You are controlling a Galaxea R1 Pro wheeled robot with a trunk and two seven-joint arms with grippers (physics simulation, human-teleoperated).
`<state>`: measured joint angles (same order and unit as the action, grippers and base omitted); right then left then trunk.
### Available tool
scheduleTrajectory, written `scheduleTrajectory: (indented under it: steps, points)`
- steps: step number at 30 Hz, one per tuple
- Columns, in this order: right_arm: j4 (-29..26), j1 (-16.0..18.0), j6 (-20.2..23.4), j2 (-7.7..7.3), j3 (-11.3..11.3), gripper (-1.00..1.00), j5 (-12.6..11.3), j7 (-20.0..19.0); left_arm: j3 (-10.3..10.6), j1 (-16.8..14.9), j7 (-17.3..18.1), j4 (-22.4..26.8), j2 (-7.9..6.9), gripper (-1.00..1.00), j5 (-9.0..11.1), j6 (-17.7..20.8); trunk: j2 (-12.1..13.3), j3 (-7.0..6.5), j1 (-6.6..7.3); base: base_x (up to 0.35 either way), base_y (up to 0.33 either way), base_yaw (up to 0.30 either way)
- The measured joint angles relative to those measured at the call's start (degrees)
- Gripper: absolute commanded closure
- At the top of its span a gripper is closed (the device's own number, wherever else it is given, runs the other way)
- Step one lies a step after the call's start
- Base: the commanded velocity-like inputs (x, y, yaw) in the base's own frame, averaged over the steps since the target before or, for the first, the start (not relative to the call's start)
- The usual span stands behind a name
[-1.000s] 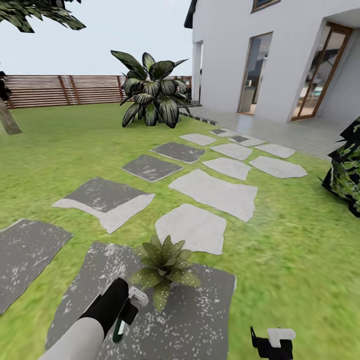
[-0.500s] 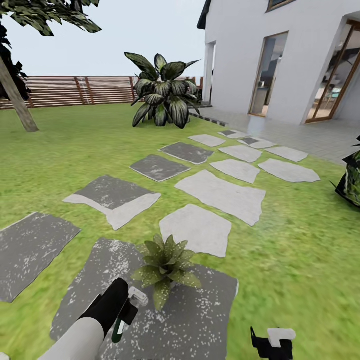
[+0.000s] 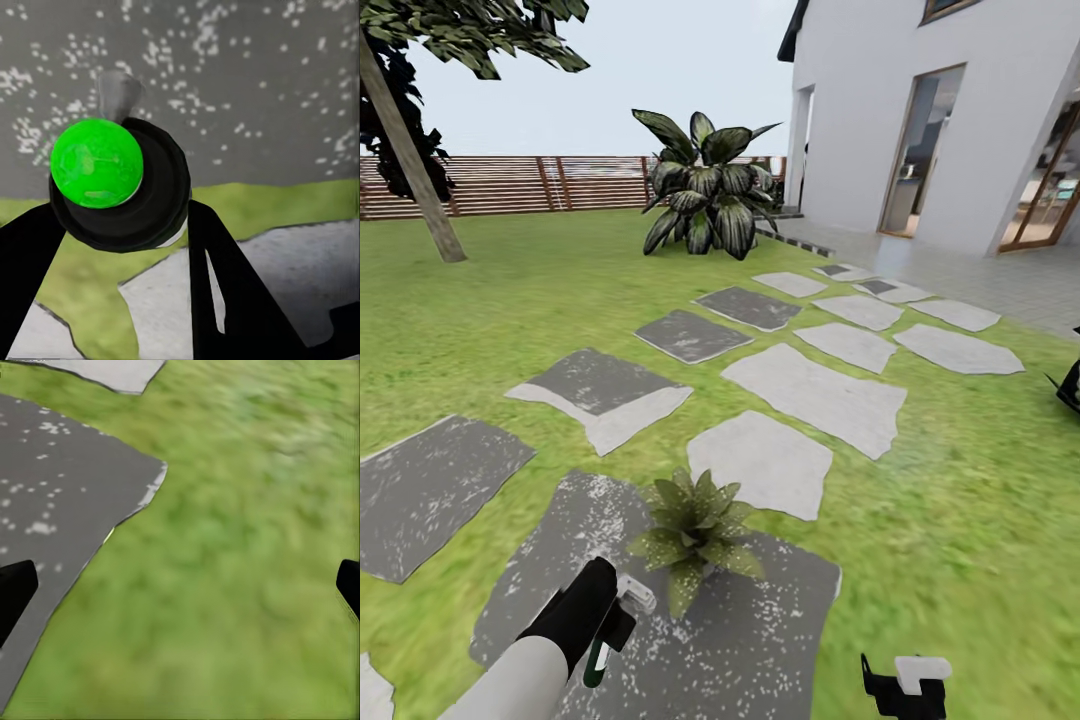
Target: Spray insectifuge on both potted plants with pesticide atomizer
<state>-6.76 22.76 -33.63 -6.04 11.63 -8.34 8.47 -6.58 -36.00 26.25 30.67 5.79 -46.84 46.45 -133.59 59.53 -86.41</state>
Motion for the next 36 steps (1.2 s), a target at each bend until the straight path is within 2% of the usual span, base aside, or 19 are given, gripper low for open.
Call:
scheduleTrajectory:
  steps: [10,22,25,33,36]
  points:
    - [0.00,0.00,0.00,0.00,0.03,-1.00,0.00,0.00,0.00,0.00,0.00,0.00,0.00,1.00,0.08,0.01,0.00,0.00,0.00,0.000,-0.251,0.263]
    - [-0.02,-0.02,0.03,0.00,-0.01,-1.00,0.00,-0.01,-0.10,-0.02,-0.02,0.60,-0.11,1.00,0.43,-0.05,0.00,0.00,0.00,-0.007,-0.013,0.015]
    - [-0.02,-0.02,0.03,0.00,-0.01,-1.00,0.00,-0.01,-0.17,-0.03,-0.02,0.91,-0.11,1.00,0.50,-0.06,0.00,0.00,-0.03,-0.259,0.000,0.044]
    - [0.00,0.00,0.02,0.01,-0.01,-1.00,-0.05,-0.02,-0.44,-0.03,0.03,1.07,-0.12,1.00,0.70,-0.33,0.00,0.00,-0.04,-0.333,0.000,0.257]
    - [0.00,0.00,0.03,0.01,-0.02,-1.00,-0.08,-0.02,-0.50,-0.04,0.01,1.03,-0.09,1.00,0.85,-2.95,0.00,0.00,-0.04,-0.335,0.000,0.277]
